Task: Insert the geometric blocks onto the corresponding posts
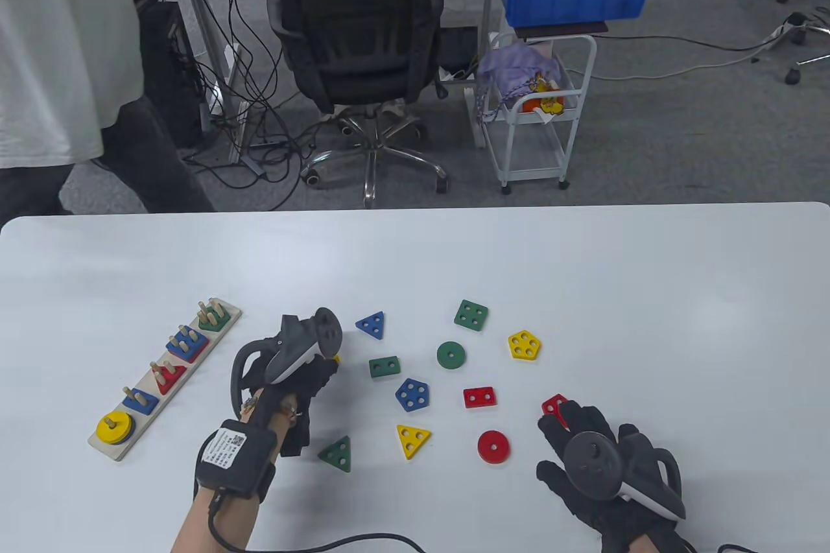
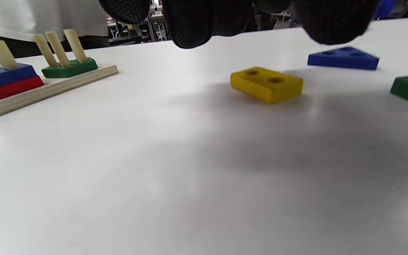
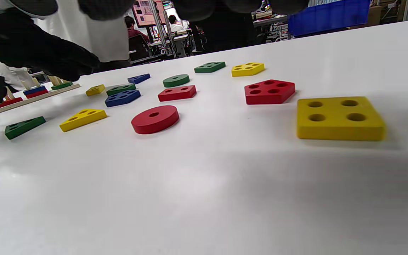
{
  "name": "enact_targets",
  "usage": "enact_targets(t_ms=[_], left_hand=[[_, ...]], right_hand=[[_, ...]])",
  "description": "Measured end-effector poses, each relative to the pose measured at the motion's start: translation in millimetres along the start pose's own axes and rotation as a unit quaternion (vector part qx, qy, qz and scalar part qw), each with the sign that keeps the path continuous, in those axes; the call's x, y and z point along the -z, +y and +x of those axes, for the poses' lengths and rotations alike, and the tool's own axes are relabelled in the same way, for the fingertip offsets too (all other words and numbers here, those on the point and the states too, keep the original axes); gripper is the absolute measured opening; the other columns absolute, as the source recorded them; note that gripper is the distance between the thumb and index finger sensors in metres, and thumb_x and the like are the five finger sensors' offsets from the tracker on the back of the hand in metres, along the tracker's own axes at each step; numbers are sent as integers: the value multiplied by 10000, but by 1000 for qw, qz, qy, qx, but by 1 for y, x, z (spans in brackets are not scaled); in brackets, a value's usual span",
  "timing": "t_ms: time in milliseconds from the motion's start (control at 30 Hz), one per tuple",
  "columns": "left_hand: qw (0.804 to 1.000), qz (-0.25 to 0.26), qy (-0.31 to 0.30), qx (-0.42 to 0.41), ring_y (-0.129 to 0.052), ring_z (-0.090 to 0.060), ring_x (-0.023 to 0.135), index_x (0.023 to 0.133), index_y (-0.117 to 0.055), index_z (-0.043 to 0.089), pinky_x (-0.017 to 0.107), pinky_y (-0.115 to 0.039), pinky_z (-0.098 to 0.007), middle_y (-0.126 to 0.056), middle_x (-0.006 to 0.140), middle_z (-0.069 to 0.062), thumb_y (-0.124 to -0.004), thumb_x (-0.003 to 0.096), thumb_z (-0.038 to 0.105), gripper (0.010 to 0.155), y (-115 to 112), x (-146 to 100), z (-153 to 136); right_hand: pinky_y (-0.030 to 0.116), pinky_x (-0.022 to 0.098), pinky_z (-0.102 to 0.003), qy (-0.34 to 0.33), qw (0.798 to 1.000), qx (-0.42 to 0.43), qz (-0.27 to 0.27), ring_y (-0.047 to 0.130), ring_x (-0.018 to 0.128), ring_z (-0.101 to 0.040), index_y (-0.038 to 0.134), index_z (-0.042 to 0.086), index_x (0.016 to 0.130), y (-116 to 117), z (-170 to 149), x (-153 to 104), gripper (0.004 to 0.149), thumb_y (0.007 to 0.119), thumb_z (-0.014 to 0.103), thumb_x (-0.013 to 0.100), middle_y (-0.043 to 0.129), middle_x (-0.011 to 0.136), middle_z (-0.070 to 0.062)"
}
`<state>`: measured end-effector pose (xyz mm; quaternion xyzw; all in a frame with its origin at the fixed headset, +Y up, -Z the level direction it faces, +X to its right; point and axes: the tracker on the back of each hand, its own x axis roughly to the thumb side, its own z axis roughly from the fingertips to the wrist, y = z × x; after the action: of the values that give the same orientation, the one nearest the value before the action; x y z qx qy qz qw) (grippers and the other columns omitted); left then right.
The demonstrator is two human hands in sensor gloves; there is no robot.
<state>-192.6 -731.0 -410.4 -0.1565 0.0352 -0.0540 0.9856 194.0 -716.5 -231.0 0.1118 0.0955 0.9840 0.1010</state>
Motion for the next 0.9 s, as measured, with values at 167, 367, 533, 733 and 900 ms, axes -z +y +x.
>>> enact_targets(t_ms=[167, 367, 533, 733, 900], left_hand=[[999, -20, 27, 26, -698, -203, 1100, 1070, -517, 418, 811, -556, -564, -597, 1195, 90, -823, 438, 514, 709, -13, 19, 9], [998, 6, 38, 47, -785, -151, 1039, 999, -634, 446, 804, -584, -546, -699, 1124, 157, -846, 423, 465, 614, -16, 21, 12], [998, 25, 29, 55, -804, -134, 1019, 994, -645, 439, 807, -587, -531, -728, 1108, 144, -847, 426, 455, 603, -18, 20, 13], [998, 52, 4, 43, -765, -159, 1046, 1024, -596, 427, 806, -582, -533, -691, 1136, 123, -804, 448, 474, 614, -9, 7, -2], [995, 92, -6, 26, -767, -170, 1043, 1032, -589, 418, 802, -589, -533, -691, 1139, 111, -794, 452, 490, 619, 7, -15, -33]], right_hand=[[354, 625, -798, 0, 1000, 1, 0, 415, 1019, -518, 446, 182, 1066, 0, 0, 0, 655, 581, 518, 521, 363, 1124, -228], [355, 625, -798, 4, 1000, 4, 1, 416, 1018, -518, 445, 181, 1067, 0, -1, 0, 656, 581, 518, 520, 363, 1124, -227], [355, 625, -798, 4, 1000, 3, 2, 415, 1019, -517, 447, 181, 1066, -1, -1, 0, 656, 581, 518, 520, 362, 1125, -226], [355, 625, -798, 5, 1000, 4, 1, 416, 1018, -517, 448, 181, 1066, -1, -2, 0, 654, 581, 517, 521, 364, 1124, -227], [355, 625, -798, 5, 1000, 4, 5, 416, 1018, -517, 448, 181, 1066, -1, -1, 0, 655, 581, 518, 520, 363, 1124, -226]])
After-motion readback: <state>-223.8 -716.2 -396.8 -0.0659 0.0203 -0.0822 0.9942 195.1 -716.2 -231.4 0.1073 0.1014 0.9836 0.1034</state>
